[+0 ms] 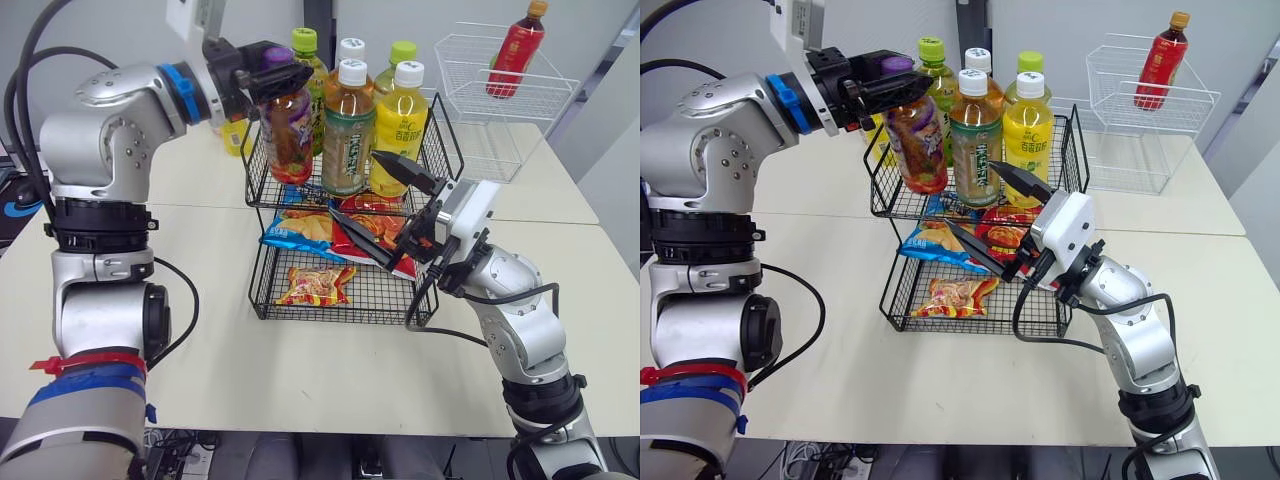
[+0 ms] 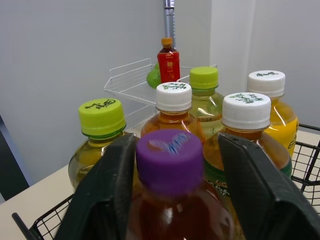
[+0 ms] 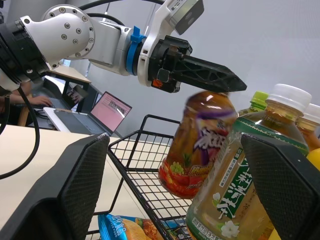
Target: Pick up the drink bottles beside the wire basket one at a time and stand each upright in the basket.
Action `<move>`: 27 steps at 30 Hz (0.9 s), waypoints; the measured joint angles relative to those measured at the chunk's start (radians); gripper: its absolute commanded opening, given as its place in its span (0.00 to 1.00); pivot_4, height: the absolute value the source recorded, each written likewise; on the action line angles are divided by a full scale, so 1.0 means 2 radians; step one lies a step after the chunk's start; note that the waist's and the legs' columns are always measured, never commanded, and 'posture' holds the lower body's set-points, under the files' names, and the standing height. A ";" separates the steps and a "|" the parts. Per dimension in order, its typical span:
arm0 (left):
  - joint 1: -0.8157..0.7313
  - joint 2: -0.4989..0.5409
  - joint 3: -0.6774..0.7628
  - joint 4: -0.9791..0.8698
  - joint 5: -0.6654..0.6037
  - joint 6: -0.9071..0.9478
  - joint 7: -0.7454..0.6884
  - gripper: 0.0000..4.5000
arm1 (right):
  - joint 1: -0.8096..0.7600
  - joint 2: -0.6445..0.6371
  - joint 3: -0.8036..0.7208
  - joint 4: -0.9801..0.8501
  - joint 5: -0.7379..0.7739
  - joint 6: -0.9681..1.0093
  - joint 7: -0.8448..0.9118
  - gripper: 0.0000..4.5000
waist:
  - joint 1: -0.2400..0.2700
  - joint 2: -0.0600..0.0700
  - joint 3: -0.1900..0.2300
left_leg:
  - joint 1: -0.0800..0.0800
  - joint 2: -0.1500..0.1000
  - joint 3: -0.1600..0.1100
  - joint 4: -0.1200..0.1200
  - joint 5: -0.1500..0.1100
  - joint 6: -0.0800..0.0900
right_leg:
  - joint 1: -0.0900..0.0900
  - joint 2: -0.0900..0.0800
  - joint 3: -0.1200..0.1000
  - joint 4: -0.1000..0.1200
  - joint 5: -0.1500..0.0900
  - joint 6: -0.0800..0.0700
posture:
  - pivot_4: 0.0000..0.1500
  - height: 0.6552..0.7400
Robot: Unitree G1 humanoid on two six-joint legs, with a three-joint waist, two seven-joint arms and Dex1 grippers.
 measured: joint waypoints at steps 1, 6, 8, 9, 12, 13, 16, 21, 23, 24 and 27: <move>0.000 0.000 0.001 0.003 0.000 0.000 0.000 0.86 | 0.000 0.000 0.000 0.000 0.000 0.000 0.000 1.00 | 0.000 0.000 0.000 | 0.000 0.000 0.000 0.000 0.000 0.000 | 0.000 0.000 0.000 0.000 0.000 0.000 | 1.00 1.00; -0.002 0.002 0.008 0.009 -0.001 0.000 0.000 0.99 | 0.000 0.000 0.000 0.000 0.000 0.000 0.000 1.00 | 0.000 0.000 0.000 | 0.000 0.000 0.000 0.000 0.000 0.000 | 0.000 0.000 0.000 0.000 0.000 0.000 | 1.00 1.00; -0.003 0.006 0.014 0.005 -0.006 0.008 0.001 0.99 | 0.000 0.000 0.000 0.000 0.000 0.000 0.000 1.00 | 0.000 0.000 0.000 | 0.000 0.000 0.000 0.000 0.000 0.000 | 0.000 0.000 0.000 0.000 0.000 0.000 | 1.00 1.00; -0.003 0.009 0.019 0.000 -0.009 0.013 0.001 0.99 | 0.000 0.000 0.000 0.000 0.000 0.000 0.000 1.00 | -0.001 0.000 0.000 | 0.000 0.000 0.000 0.000 0.000 0.000 | 0.000 0.000 0.000 0.000 0.000 0.000 | 1.00 1.00; 0.005 0.028 0.046 -0.036 -0.026 0.033 0.011 0.99 | 0.000 0.000 -0.001 0.000 0.001 -0.002 0.000 1.00 | -0.003 0.000 0.000 | 0.000 0.000 0.000 0.000 0.000 0.000 | 0.000 0.000 0.000 0.001 0.000 0.000 | 1.00 1.00; 0.013 0.036 0.057 -0.050 -0.029 0.037 0.016 0.99 | -0.001 0.001 -0.002 0.000 0.001 -0.005 0.000 1.00 | -0.004 0.000 0.000 | 0.001 0.000 0.000 0.000 0.000 0.000 | 0.000 0.000 0.000 0.001 0.000 0.000 | 1.00 1.00; 0.051 0.063 0.096 -0.075 -0.035 0.046 0.039 0.99 | -0.029 0.003 -0.027 0.004 0.002 -0.025 -0.007 1.00 | -0.009 0.000 0.000 | 0.002 0.000 0.001 0.000 0.000 -0.001 | 0.000 0.000 0.001 0.002 -0.001 0.001 | 1.00 1.00; 0.108 0.099 0.154 -0.095 -0.035 0.043 0.075 0.99 | -0.073 -0.028 -0.092 0.032 0.003 -0.049 -0.013 1.00 | -0.009 0.000 0.000 | 0.004 0.000 0.001 -0.001 0.000 -0.001 | 0.002 0.000 0.001 0.003 -0.001 0.001 | 1.00 1.00; 0.125 0.114 0.180 -0.101 -0.035 0.040 0.091 0.99 | -0.081 -0.053 -0.109 0.064 0.004 -0.056 -0.001 1.00 | -0.009 0.000 0.000 | 0.004 0.000 0.001 -0.001 0.000 -0.001 | 0.002 0.000 0.002 0.003 -0.001 0.001 | 1.00 1.00; 0.142 0.123 0.195 -0.110 -0.035 0.035 0.097 0.99 | -0.088 -0.063 -0.118 0.083 0.007 -0.060 0.009 1.00 | -0.010 0.000 0.000 | 0.004 0.000 0.001 -0.001 0.000 -0.001 | 0.002 0.000 0.002 0.003 -0.001 0.001 | 1.00 1.00; 0.218 0.141 0.227 -0.134 -0.033 0.024 0.099 0.99 | -0.117 -0.106 -0.143 0.145 0.022 -0.061 0.035 1.00 | -0.010 0.000 0.000 | 0.005 0.000 0.002 -0.001 0.000 -0.001 | 0.002 0.000 0.002 0.003 -0.001 0.001 | 1.00 1.00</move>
